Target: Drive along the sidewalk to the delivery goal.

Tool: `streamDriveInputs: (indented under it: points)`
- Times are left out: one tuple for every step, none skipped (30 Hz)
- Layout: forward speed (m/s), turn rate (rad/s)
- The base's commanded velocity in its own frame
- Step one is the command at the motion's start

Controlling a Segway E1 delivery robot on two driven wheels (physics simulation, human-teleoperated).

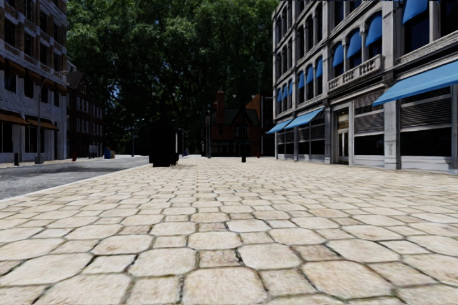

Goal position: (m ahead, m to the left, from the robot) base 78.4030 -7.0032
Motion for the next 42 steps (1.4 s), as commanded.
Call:
streamDriveInputs:
  points:
    - [2.00, 0.00]
    - [2.00, 0.00]
    - [2.00, 0.00]
    - [2.00, 0.00]
    - [2.00, 0.00]
    - [2.00, 0.00]
    - [2.00, 0.00]
    - [2.00, 0.00]
    - [2.00, 0.00]
    - [2.00, 0.00]
    - [2.00, 0.00]
    - [2.00, 0.00]
    - [2.00, 0.00]
    - [2.00, 0.00]
    - [2.00, 0.00]
    - [2.00, -0.28]
    - [2.00, -0.28]
    - [2.00, -1.20]
    - [2.00, -1.20]
    - [2.00, -1.20]
    - [2.00, -1.20]
    - [2.00, -1.20]
    - [2.00, -1.20]
    - [2.00, -0.68]
    - [2.00, 0.00]
    - [2.00, 0.00]
    - [2.00, 0.00]
    - [2.00, 0.00]
    - [2.00, 0.00]
    - [2.00, 0.00]
    - [2.00, 0.00]
    - [2.00, 0.00]
    - [2.00, 0.00]
    - [2.00, 0.00]
    - [2.00, 0.00]
    - [2.00, 0.00]
    - [2.00, 0.00]
    - [2.00, 0.00]
    - [2.00, 0.00]
    - [2.00, 0.00]
    - [2.00, 0.00]
    - [2.00, 0.00]
